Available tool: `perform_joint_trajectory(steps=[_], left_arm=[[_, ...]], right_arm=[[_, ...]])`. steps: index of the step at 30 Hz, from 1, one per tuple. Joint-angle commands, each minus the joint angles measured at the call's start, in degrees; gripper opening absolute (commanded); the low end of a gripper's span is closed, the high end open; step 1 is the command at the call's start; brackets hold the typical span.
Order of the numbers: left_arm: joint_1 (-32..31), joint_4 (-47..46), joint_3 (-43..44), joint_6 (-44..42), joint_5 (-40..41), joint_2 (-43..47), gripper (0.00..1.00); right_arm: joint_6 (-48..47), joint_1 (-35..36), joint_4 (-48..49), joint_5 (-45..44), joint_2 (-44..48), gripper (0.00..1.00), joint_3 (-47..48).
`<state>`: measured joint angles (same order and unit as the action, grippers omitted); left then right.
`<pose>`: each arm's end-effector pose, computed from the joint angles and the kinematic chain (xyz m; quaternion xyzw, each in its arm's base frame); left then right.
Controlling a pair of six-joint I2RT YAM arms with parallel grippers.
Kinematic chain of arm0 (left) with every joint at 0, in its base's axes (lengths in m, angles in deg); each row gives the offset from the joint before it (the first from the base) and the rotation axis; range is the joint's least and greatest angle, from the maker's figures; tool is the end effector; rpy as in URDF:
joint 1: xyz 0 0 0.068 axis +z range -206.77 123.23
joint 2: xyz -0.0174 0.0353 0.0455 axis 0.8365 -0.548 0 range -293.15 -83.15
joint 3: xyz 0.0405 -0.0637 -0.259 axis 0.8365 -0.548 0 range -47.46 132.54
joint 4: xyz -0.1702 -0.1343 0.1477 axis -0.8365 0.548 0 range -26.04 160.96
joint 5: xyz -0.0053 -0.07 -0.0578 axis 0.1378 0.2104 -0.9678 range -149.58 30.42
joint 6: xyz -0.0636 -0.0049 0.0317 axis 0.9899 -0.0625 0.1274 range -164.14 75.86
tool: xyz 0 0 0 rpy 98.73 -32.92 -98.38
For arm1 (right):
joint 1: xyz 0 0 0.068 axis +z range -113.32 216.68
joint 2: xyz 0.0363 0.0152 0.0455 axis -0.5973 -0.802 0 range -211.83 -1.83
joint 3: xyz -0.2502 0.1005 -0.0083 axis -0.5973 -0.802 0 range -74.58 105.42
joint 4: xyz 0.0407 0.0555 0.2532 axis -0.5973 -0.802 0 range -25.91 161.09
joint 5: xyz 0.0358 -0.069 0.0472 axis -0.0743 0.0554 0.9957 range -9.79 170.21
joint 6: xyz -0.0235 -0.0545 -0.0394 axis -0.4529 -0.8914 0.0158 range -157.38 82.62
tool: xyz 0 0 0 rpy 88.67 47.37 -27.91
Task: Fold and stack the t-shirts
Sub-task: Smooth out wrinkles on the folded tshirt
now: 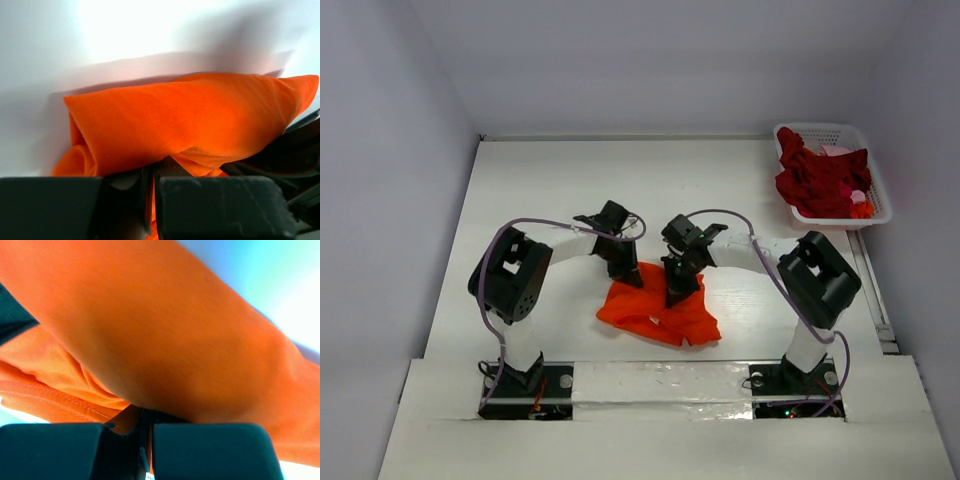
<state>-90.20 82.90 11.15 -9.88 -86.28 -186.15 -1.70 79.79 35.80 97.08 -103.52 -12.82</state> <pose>0.2801 -0.2166 0.1255 0.0464 0.9471 -0.3117 0.0612 0.2317 0.2401 0.1313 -0.0824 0.9777 0.1931 0.0060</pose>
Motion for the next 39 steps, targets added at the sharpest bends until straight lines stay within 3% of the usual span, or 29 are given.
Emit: perform_joint_trajectory(steps=[1,7,14,30,39], left_arm=[[4.7,0.9,-2.4,-3.7,5.1,1.4,0.00],[9.8,0.8,-3.0,-5.0,4.8,2.0,0.00],[10.4,1.1,1.0,-5.8,4.6,-0.7,0.00],[12.5,4.6,22.7,-7.6,4.7,-15.4,0.00],[15.2,6.8,30.4,-8.9,5.1,-20.9,0.00]], right_arm=[[-1.9,-1.5,3.0,-1.8,-2.1,0.00,2.5],[-2.7,-3.2,2.1,-1.2,-3.9,0.00,6.7],[-5.4,-5.5,-0.7,-2.3,-7.9,0.00,13.8],[-9.3,-13.1,-4.8,-1.5,-18.3,0.00,28.9],[-10.1,-16.1,-7.4,-2.4,-23.1,0.00,37.1]])
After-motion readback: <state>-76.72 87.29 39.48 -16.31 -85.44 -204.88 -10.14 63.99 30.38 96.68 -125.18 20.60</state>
